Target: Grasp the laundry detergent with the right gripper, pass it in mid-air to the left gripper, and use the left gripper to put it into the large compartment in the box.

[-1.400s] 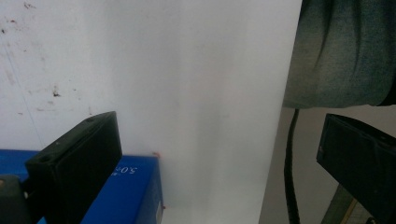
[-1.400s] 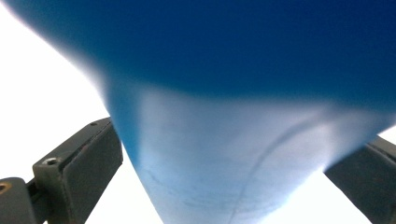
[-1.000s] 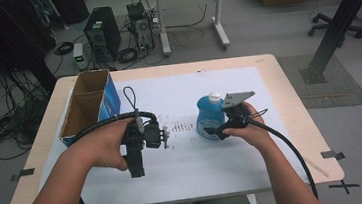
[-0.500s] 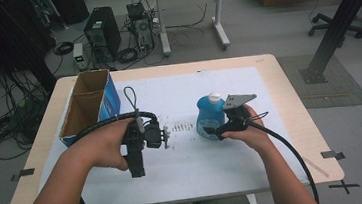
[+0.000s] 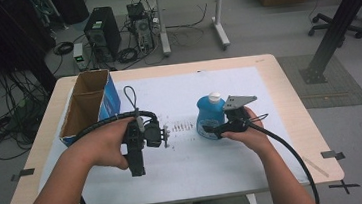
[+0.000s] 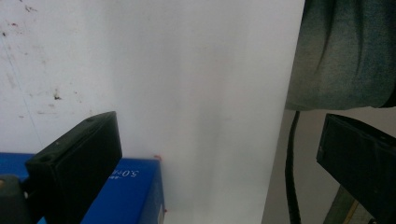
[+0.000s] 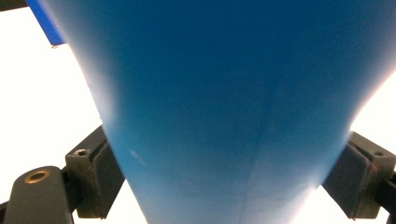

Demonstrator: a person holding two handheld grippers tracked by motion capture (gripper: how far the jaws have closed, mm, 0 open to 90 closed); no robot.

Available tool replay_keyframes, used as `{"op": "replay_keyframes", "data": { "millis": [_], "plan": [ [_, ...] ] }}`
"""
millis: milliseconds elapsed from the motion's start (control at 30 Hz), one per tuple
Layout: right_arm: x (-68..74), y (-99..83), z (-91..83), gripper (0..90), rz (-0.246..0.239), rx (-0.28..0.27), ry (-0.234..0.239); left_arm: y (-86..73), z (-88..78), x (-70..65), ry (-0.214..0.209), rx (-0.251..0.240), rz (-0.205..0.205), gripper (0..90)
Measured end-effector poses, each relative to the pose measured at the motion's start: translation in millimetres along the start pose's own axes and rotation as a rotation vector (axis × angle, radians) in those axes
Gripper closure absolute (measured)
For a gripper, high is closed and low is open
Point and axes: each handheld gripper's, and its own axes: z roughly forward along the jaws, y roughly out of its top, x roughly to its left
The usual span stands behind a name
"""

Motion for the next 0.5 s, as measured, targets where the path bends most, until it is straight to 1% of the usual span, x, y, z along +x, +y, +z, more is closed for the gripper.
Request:
{"op": "replay_keyframes", "data": {
  "millis": [133,300,467,500],
  "plan": [
    [0.3,-0.3,0.0,15.8,-0.003,0.002,0.000,0.3,-0.5,0.6,0.000,-0.002,-0.001,0.4],
    [1.1,-1.4,0.7,18.5,-0.003,0.004,0.004,-4.1,-6.1,2.9,0.009,-0.025,-0.015,0.4],
    [1.5,-1.9,0.7,21.2,-0.007,0.002,0.007,-6.1,-7.1,3.7,0.013,-0.021,-0.022,0.4],
    [1.5,-2.1,0.7,22.9,-0.007,-0.001,0.006,-6.1,-7.1,3.6,0.012,-0.018,-0.022,0.4]
  ]
}}
